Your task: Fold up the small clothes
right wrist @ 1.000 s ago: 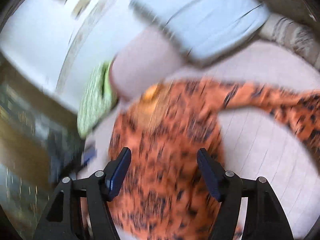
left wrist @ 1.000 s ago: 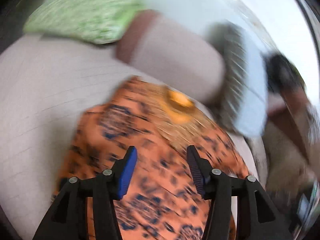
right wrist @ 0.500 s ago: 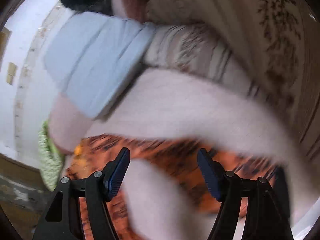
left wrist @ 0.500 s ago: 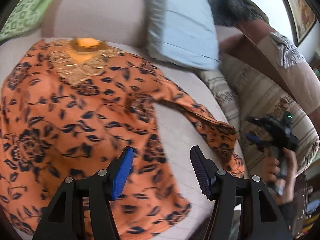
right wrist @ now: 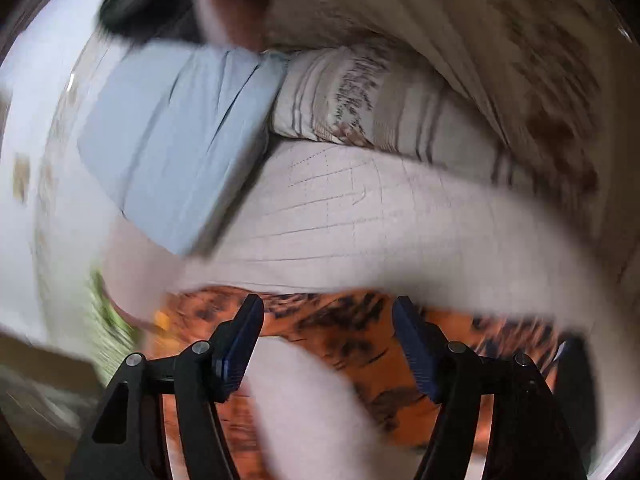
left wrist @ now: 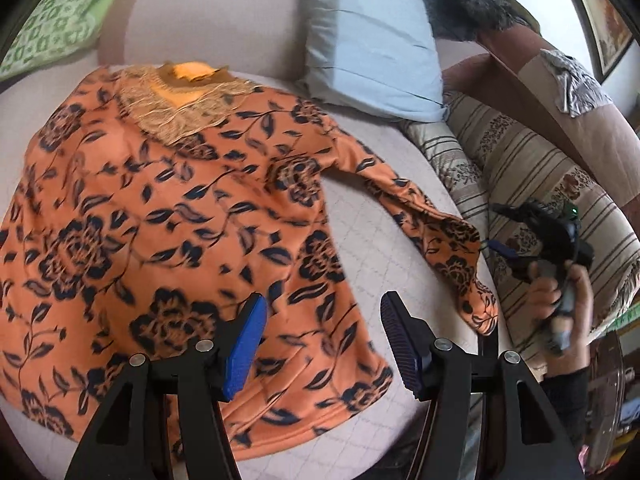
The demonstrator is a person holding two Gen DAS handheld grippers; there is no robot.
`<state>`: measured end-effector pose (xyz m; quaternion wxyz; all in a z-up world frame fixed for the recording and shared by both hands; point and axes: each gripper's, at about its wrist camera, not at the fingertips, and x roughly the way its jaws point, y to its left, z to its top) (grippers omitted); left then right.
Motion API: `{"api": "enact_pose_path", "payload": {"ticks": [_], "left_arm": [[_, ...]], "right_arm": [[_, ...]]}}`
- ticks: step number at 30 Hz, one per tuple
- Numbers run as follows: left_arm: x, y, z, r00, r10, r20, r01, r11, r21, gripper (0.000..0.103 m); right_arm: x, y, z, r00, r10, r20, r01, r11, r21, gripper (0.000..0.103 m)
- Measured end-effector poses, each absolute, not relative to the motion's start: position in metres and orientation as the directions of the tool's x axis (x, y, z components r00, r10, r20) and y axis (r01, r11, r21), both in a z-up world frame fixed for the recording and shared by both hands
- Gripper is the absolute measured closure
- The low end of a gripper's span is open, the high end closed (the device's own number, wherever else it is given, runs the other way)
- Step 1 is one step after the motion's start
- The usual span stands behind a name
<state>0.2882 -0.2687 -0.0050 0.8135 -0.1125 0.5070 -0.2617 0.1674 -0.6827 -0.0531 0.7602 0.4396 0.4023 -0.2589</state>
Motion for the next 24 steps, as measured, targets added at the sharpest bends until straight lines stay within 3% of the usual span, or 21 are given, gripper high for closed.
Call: {"api": "enact_pose_path", "payload": {"ticks": [5, 10, 12, 14, 16, 19, 21, 24], "left_arm": [[0.284, -0.244, -0.003, 0.355, -0.551, -0.755, 0.276, 0.833, -0.479, 0.044], [0.276, -0.214, -0.004, 0.379, -0.565, -0.733, 0.259, 0.825, -0.502, 0.044], [0.273, -0.201, -0.011, 0.382, -0.558, -0.737, 0.254, 0.83, -0.497, 0.044], [0.272, -0.187, -0.019, 0.382, -0.557, -0.737, 0.239, 0.83, -0.504, 0.044], [0.275, -0.173, -0.028, 0.372, -0.568, -0.734, 0.211, 0.822, -0.529, 0.044], [0.284, -0.151, -0.037, 0.376, -0.59, -0.714, 0.155, 0.8, -0.58, 0.044], [0.289, -0.136, -0.039, 0.404, -0.596, -0.694, 0.132, 0.789, -0.6, 0.044], [0.291, -0.116, -0.043, 0.447, -0.567, -0.692, 0.095, 0.799, -0.594, 0.044]], "right_arm": [[0.184, -0.703, -0.082, 0.414, 0.033, -0.91, 0.882, 0.232, 0.41, 0.037], [0.21, -0.717, -0.13, 0.2, 0.045, -0.979, 0.971, 0.126, 0.204, 0.039], [0.21, -0.714, -0.142, 0.131, 0.014, -0.991, 0.983, 0.128, 0.131, 0.056], [0.211, -0.698, -0.132, 0.084, -0.08, -0.993, 0.982, 0.177, 0.068, 0.083], [0.21, -0.678, -0.119, 0.124, -0.127, -0.984, 0.967, 0.239, 0.091, 0.091], [0.211, -0.634, -0.076, 0.224, -0.269, -0.937, 0.921, 0.374, 0.113, 0.092], [0.217, -0.594, -0.038, 0.34, -0.354, -0.871, 0.85, 0.512, 0.124, 0.092], [0.232, -0.504, 0.015, 0.524, -0.46, -0.717, 0.664, 0.748, 0.005, 0.092]]}}
